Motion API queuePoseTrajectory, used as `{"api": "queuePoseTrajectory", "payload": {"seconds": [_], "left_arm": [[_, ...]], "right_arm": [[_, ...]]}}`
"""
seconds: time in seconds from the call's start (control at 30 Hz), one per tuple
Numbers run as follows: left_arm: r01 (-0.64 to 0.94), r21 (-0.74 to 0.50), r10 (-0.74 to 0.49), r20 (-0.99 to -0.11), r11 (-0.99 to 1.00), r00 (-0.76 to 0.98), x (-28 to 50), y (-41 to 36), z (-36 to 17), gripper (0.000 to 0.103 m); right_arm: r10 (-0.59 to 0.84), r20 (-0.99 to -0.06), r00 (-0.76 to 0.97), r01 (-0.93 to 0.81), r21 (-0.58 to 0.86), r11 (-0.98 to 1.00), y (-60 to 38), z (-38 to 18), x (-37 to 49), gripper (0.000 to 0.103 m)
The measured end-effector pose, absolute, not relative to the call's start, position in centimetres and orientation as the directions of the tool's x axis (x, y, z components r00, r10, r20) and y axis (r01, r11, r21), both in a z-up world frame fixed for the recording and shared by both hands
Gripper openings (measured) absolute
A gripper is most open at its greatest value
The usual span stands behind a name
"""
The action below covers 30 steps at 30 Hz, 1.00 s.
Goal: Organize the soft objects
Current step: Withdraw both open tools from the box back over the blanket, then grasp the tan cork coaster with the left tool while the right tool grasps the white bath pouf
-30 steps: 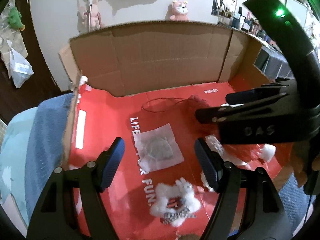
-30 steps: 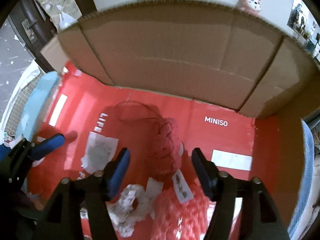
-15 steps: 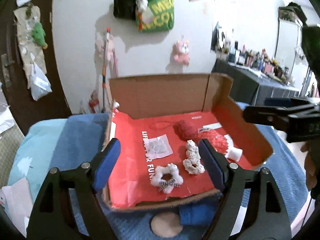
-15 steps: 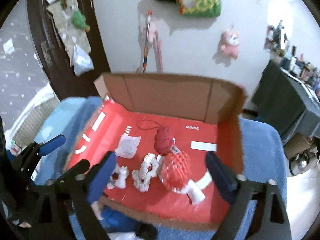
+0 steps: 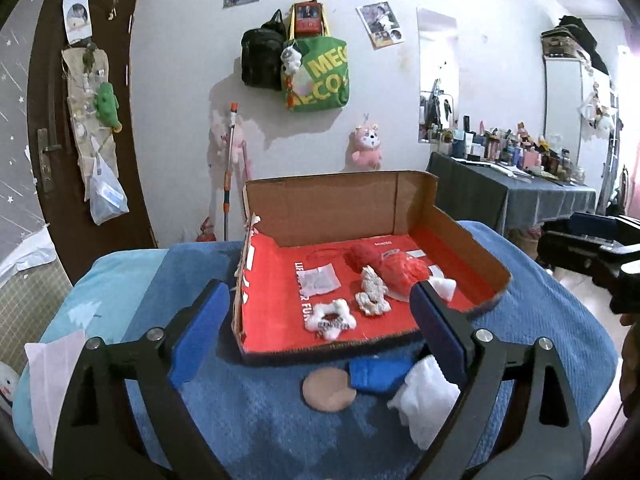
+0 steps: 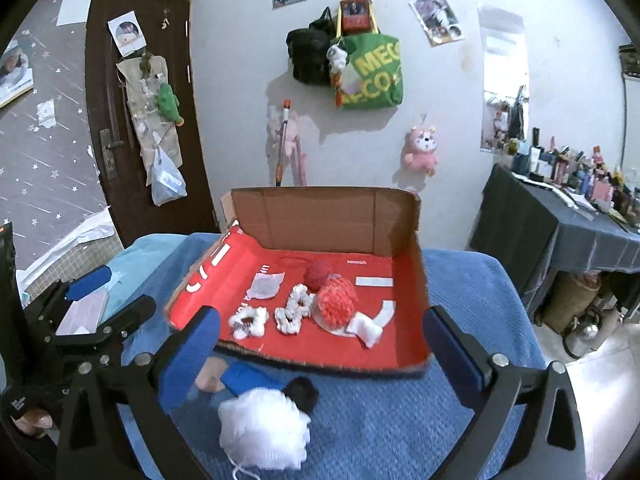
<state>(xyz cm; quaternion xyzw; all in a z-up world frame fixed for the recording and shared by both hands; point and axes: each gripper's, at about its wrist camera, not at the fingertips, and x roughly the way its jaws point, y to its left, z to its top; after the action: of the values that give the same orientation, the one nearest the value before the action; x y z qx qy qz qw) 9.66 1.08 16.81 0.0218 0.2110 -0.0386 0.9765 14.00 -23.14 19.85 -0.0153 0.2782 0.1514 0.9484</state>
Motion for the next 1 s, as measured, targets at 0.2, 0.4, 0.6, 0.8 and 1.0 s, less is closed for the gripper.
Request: {"api": "queuePoseTrajectory", "payload": {"seconds": [0.2, 0.4, 0.6, 0.8, 1.0], "left_arm": [[0.06, 0.046, -0.038, -0.379, 0.997, 0.925, 7.2, 0.4, 15.0, 0.1], [0.064, 0.026, -0.046, -0.427, 0.998, 0.903, 6.8, 0.4, 13.4, 0.1], [0.026, 0.044, -0.006, -0.41, 0.999, 0.912, 6.2, 0.7, 14.5, 0.1], [0.007, 0.064, 0.017, -0.372, 0.998, 0.928, 4.2, 0.6, 16.9, 0.1], [-0.002, 0.079, 0.03, -0.361, 0.997, 0.932, 2.6, 0.5, 18.6, 0.1]], "right_arm": [[0.244, -0.503, 0.829, -0.264, 0.033, 0.964, -23.9, 17.3, 10.8, 0.103], [0.185, -0.493, 0.85, -0.219, -0.01, 0.976, -24.4, 14.5, 9.2, 0.103], [0.207, -0.512, 0.833, -0.22, 0.036, 0.975, -25.4, 13.7, 9.2, 0.103], [0.232, -0.471, 0.851, -0.229, 0.064, 0.971, -26.1, 15.1, 8.0, 0.103], [0.26, -0.427, 0.866, -0.257, 0.066, 0.964, -26.2, 16.9, 6.4, 0.103]]}}
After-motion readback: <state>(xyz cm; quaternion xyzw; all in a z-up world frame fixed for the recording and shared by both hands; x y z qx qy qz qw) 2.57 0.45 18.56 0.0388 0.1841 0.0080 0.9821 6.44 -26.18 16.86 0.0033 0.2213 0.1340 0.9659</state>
